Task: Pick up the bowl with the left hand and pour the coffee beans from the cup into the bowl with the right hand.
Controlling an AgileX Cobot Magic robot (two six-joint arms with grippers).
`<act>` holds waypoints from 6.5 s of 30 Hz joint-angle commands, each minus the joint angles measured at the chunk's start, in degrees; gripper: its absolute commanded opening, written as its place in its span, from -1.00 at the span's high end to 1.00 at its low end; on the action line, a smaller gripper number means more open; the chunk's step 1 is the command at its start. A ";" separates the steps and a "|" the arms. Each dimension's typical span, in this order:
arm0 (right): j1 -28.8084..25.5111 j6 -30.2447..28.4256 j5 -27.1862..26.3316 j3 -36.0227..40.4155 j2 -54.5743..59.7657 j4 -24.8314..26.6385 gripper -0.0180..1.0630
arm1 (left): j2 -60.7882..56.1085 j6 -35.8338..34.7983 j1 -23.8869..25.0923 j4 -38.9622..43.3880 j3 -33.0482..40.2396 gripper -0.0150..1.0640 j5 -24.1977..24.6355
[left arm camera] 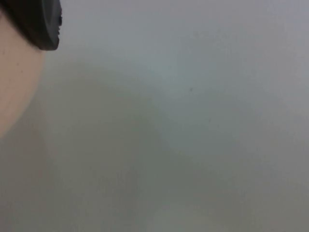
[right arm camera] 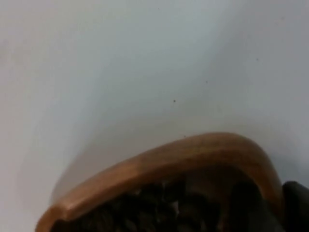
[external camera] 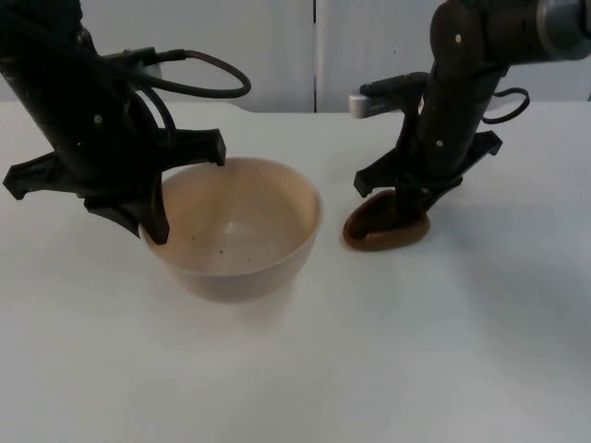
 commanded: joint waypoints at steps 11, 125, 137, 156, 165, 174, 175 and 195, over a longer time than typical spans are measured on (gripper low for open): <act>0.33 -0.13 1.37 -0.32 -3.86 -0.88 0.97 | -0.05 -0.44 0.16 0.22 -0.15 0.98 -0.43; 28.72 4.62 12.01 0.02 -24.73 -46.39 0.97 | -0.05 -0.44 0.16 -0.40 -0.15 0.98 -0.47; 31.17 6.47 13.19 3.34 -24.73 -53.22 0.97 | -0.05 -0.44 0.16 -0.40 -0.15 0.98 -0.47; 34.38 13.02 12.50 5.35 -24.73 -62.16 0.97 | -0.05 -0.44 0.16 -0.61 -0.15 0.98 -0.47; 35.19 11.44 13.83 5.35 -24.73 -65.48 0.97 | -0.05 -0.44 0.16 -0.61 -0.15 0.98 -0.47; 36.06 10.23 13.83 5.35 -24.73 -67.31 0.97 | -0.05 -0.44 0.16 -0.62 -0.15 0.98 -0.36; 36.37 10.23 14.27 5.35 -24.73 -68.36 0.97 | -0.05 -0.44 0.16 -0.62 -0.15 0.98 -0.36; 38.69 8.88 15.49 5.35 -24.73 -73.90 0.97 | -0.05 -0.44 0.16 -0.62 -0.15 0.98 -0.37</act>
